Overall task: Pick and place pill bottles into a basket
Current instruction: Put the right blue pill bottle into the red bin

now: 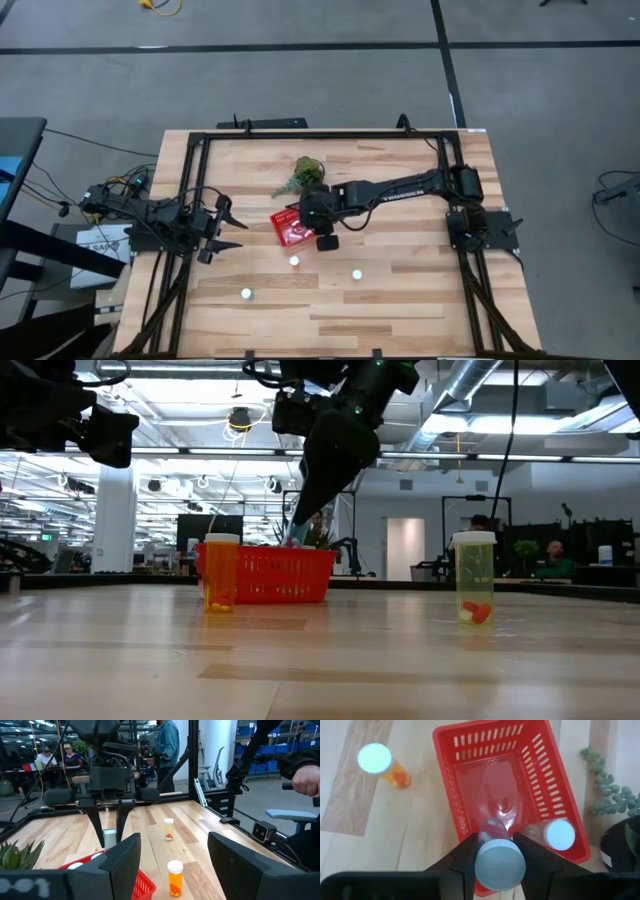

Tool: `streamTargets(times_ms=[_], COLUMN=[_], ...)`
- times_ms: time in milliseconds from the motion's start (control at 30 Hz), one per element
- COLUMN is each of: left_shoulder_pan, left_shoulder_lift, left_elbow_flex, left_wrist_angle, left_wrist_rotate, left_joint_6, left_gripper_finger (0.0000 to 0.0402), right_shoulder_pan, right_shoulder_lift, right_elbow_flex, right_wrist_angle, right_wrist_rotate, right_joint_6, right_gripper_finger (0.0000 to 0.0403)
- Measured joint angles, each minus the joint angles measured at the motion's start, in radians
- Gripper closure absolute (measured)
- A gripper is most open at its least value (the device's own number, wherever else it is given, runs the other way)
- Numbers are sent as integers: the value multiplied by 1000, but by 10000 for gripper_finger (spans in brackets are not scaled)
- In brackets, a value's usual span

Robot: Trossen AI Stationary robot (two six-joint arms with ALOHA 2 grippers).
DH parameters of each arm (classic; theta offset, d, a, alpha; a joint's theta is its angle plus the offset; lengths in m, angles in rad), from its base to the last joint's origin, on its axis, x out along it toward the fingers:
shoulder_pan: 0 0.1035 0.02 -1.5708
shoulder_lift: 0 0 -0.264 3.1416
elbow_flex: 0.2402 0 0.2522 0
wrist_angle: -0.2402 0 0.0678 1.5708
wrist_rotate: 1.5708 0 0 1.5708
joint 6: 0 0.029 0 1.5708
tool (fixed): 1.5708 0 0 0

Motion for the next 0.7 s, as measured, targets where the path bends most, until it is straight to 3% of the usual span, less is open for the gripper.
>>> streamTargets(times_ms=[467, 700], left_shoulder_pan=[0, 0], left_shoulder_lift=[0, 0], left_elbow_flex=[0, 0], left_wrist_angle=[0, 0], left_wrist_rotate=[0, 0], left_joint_6=[3, 3], left_gripper_finger=[180, 180], right_shoulder_pan=[-24, -21], right_shoulder_lift=[0, 81], right_elbow_flex=[0, 25], right_wrist_angle=[41, 28], right_wrist_rotate=[-26, -25], right_joint_6=[-17, -29], right_gripper_finger=[294, 294])
